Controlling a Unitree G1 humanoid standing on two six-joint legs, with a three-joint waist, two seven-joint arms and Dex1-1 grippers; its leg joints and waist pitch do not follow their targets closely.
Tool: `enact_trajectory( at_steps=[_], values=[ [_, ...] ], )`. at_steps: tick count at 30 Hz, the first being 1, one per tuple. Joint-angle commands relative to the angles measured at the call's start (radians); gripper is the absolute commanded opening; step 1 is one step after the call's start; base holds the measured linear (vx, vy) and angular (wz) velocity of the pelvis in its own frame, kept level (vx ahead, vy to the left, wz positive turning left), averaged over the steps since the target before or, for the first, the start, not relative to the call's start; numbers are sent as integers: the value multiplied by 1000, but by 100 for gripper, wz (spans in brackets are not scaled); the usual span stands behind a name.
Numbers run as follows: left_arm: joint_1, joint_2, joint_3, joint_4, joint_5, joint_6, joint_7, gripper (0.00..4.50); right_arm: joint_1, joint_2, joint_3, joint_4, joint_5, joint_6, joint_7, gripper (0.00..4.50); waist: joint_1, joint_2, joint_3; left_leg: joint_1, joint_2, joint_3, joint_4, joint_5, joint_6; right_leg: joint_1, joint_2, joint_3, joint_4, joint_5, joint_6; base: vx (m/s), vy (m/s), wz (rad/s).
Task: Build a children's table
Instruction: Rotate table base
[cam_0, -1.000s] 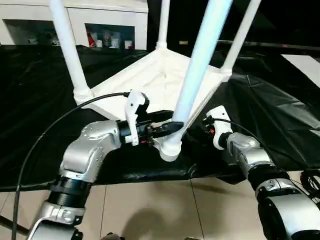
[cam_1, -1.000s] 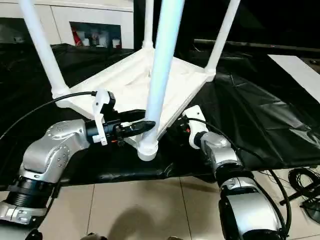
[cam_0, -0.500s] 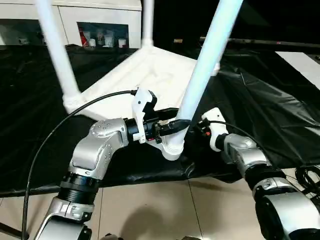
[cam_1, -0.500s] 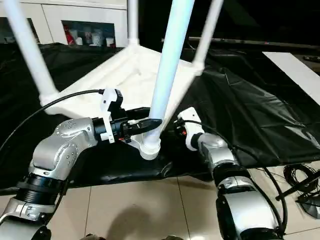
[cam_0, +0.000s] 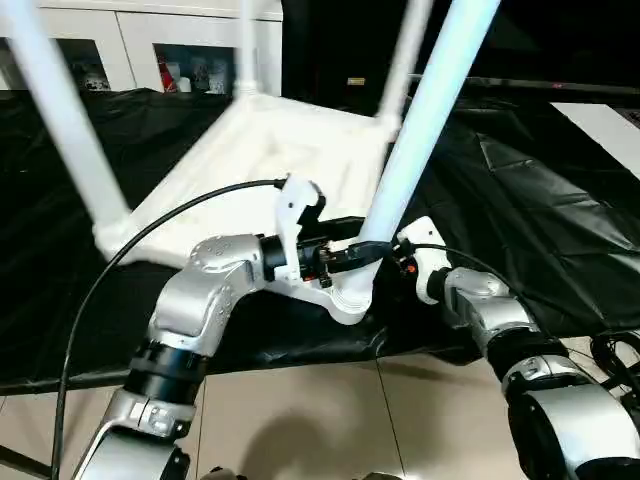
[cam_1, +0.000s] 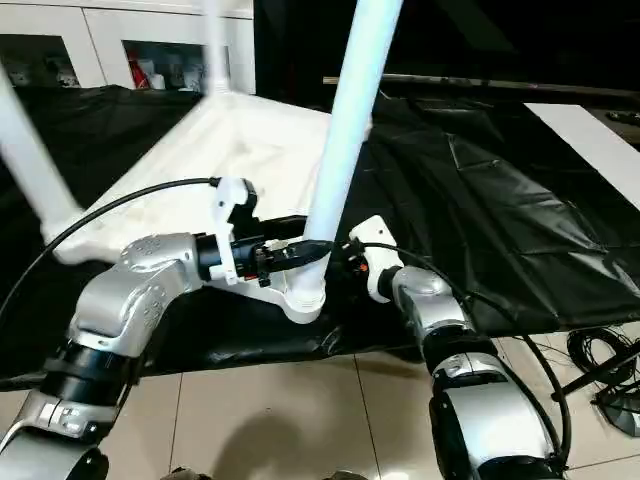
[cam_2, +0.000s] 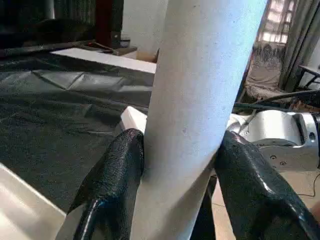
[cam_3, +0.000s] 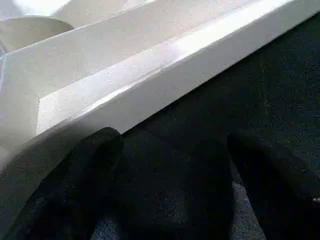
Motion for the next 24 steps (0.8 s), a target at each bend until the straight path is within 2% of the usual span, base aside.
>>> enact_trajectory(
  at_steps=[1,3,4,6,8,12,15,16,17,18,19,21,22,24],
  values=[
    [-42,-55,-91,-3,-3,-8,-23,242,-32,103,62,2,-2,-38,58,397,10,18,-67,25,24,-16,-74,-357,-20,38,-46,31,-83,-231,-241,0,0,0],
    [-41,-55,-89,-4,-3,-7,-23,242,-31,105,62,2,-2,-38,64,397,10,19,-66,25,24,-16,-75,-362,-21,37,-45,30,-82,-230,-241,0,0,0],
    [-42,-56,-88,-4,-3,-7,-24,242,-30,109,60,-1,3,-36,83,397,9,14,-66,24,25,-16,-76,-363,-20,38,-45,30,-83,-233,-241,0,0,0],
    [-44,-61,-86,1,3,-13,-22,242,-30,119,61,-4,0,-39,101,397,9,13,-66,24,25,-16,-76,-360,-18,37,-46,31,-83,-237,-238,0,0,0],
    [-47,-63,-85,9,11,-23,-16,242,-33,123,63,0,-7,-43,102,397,10,15,-66,24,25,-16,-76,-358,-18,37,-47,31,-83,-237,-238,0,0,0],
    [-53,-49,-83,42,45,-54,9,242,-45,119,64,18,-35,-60,7,397,10,13,-65,23,25,-16,-77,-354,-17,37,-47,31,-83,-241,-237,0,0,0],
    [-61,-10,-87,102,114,-106,42,242,-62,104,40,42,-43,-72,-113,397,8,15,-63,27,24,-19,-79,-396,-32,31,-49,30,-89,-314,-214,0,0,0],
    [-62,-1,-88,115,128,-117,49,242,-65,100,34,44,-42,-74,-131,397,7,15,-63,24,24,-21,-80,-397,-34,32,-50,30,-89,-323,-208,0,0,0],
    [-64,26,-77,147,161,-144,67,242,-73,91,1,42,-18,-76,-162,397,6,15,-63,24,23,-21,-80,-406,-36,30,-51,31,-91,-341,-194,0,0,0],
    [-64,32,-73,153,167,-150,71,242,-74,89,-9,41,-10,-76,-166,397,8,17,-64,24,23,-23,-80,-401,-38,31,-52,30,-92,-342,-185,0,0,0],
    [-63,42,-67,162,175,-156,75,242,-76,86,-23,37,3,-78,-167,397,11,17,-71,20,25,-22,-79,-357,-33,37,-53,32,-86,-283,-192,0,0,0],
    [-63,58,-64,176,192,-176,83,242,-77,79,-45,28,19,-81,-161,397,17,19,-70,26,25,-13,-73,-314,-16,31,-47,34,-78,-182,-223,0,0,0],
    [-63,67,-59,187,198,-186,88,242,-74,72,-58,18,30,-83,-148,397,18,20,-69,20,24,-13,-75,-300,-9,36,-45,32,-73,-160,-232,0,0,0],
    [-61,79,-48,193,196,-191,86,242,-63,54,-78,-7,51,-83,-117,397,22,24,-69,22,24,-12,-74,-297,-6,36,-45,32,-74,-153,-234,0,0,0]
  ],
)
